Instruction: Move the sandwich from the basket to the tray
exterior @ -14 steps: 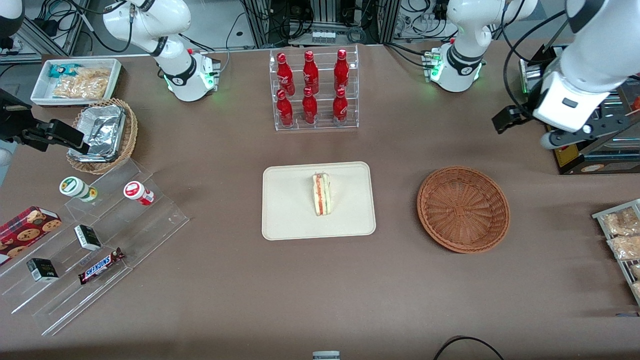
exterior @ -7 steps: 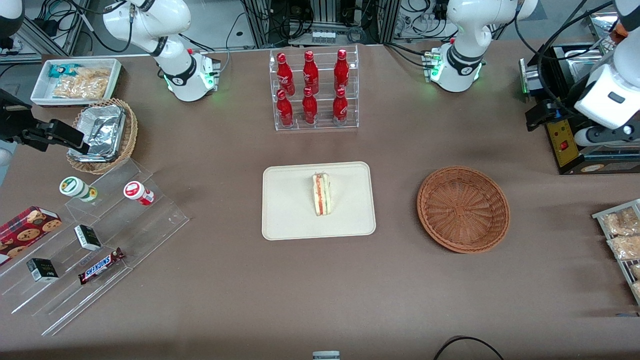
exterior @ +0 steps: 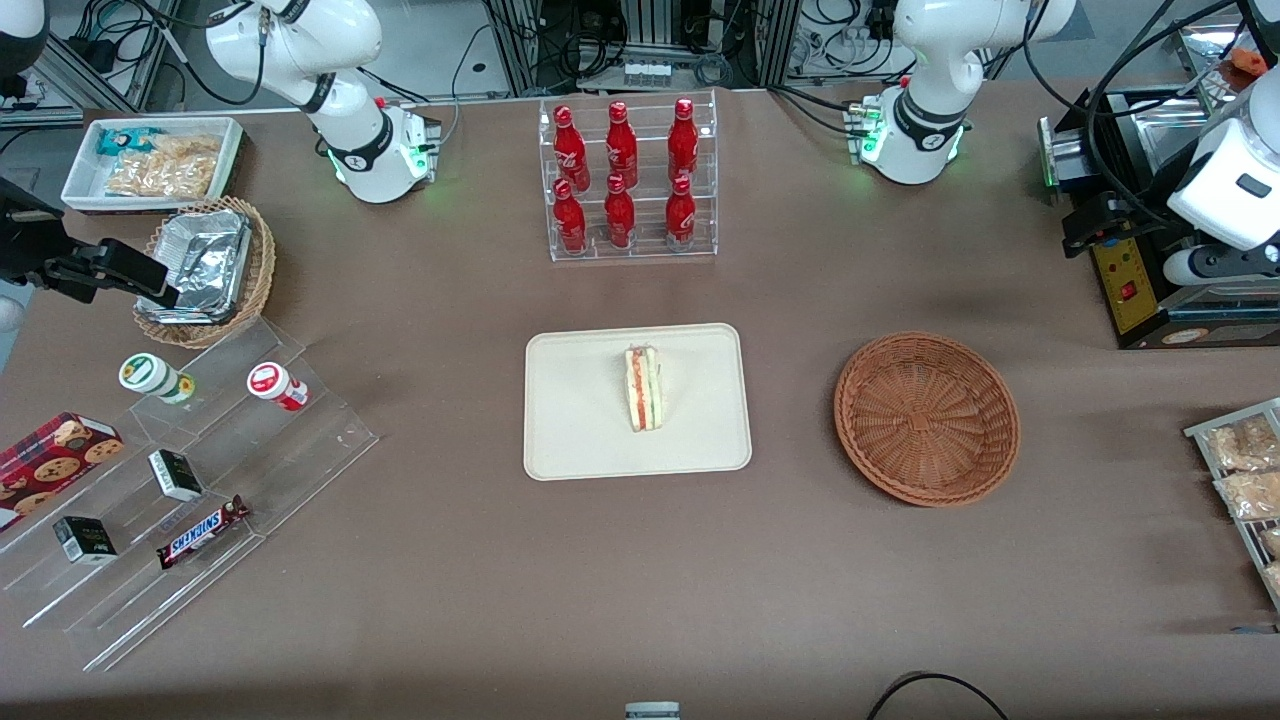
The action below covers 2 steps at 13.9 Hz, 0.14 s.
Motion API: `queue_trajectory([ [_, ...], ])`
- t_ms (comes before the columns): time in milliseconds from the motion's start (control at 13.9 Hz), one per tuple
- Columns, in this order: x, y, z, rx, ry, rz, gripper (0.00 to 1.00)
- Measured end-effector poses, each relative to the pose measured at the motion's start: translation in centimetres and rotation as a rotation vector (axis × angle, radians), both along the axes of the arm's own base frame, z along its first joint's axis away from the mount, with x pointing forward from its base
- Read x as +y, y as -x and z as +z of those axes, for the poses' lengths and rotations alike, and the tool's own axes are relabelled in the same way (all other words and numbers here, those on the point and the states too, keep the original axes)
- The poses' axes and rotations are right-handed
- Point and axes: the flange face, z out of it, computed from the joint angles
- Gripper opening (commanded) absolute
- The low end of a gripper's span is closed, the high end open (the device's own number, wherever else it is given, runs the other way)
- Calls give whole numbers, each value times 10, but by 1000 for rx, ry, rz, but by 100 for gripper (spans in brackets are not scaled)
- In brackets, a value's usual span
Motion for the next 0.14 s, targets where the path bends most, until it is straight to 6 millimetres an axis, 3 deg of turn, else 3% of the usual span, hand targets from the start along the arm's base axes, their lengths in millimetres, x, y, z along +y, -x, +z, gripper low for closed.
queue_trajectory([
  [144,1,0,3,-6,2,-5,100],
])
